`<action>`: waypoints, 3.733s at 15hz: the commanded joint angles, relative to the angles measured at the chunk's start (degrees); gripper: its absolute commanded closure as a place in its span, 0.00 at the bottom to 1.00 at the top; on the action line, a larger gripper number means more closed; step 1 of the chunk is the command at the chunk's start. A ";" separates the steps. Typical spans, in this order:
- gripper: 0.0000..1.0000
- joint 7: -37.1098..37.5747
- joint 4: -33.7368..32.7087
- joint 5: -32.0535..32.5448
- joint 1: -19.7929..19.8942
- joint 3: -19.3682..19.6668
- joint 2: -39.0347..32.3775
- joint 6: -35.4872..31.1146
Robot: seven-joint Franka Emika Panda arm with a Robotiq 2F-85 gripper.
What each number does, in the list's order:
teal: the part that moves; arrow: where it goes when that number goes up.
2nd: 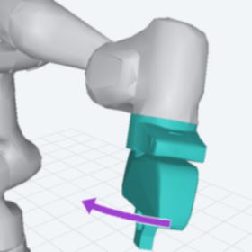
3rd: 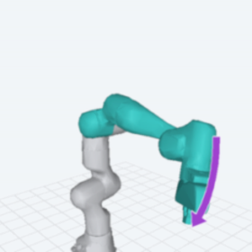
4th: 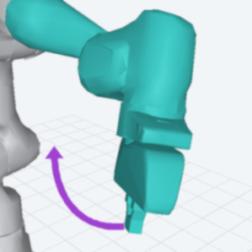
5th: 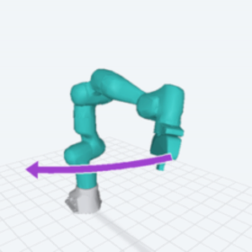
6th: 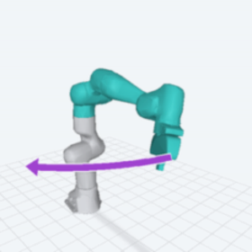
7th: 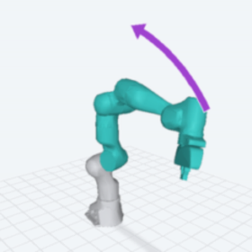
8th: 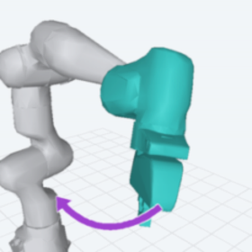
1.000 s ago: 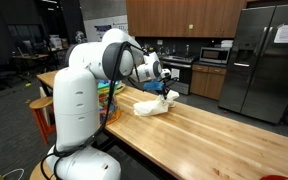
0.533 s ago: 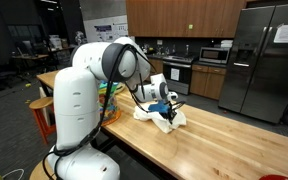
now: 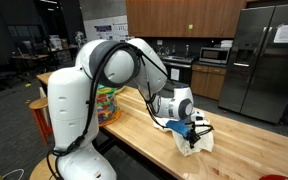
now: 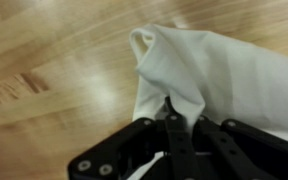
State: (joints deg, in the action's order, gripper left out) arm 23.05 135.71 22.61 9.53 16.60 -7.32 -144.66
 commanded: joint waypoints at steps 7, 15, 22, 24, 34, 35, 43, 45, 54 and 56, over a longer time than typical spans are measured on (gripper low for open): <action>0.99 -7.80 -16.16 -16.24 5.03 0.51 -2.71 6.68; 0.99 -6.73 -40.88 -16.71 0.27 -4.31 -11.56 16.33; 0.99 -4.99 -41.28 -9.78 -9.95 -8.82 -11.37 16.14; 0.99 -3.92 -39.13 -6.60 -13.16 -10.12 -10.25 15.45; 0.99 -3.46 -15.71 5.56 -17.92 -12.92 -1.86 10.22; 0.99 -2.98 -12.34 6.71 -17.22 -12.47 -0.77 9.75; 0.99 -4.05 3.42 0.18 -3.59 -4.63 2.90 0.58; 0.99 -6.29 2.72 -2.80 0.54 -1.77 3.36 0.25; 0.99 -10.56 -21.62 -19.78 5.39 -0.52 -2.81 8.83; 0.99 -10.02 -28.75 -20.70 4.16 -2.02 -5.22 11.64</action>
State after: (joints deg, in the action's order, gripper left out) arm 12.12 117.52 3.96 15.09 16.21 -7.89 -137.51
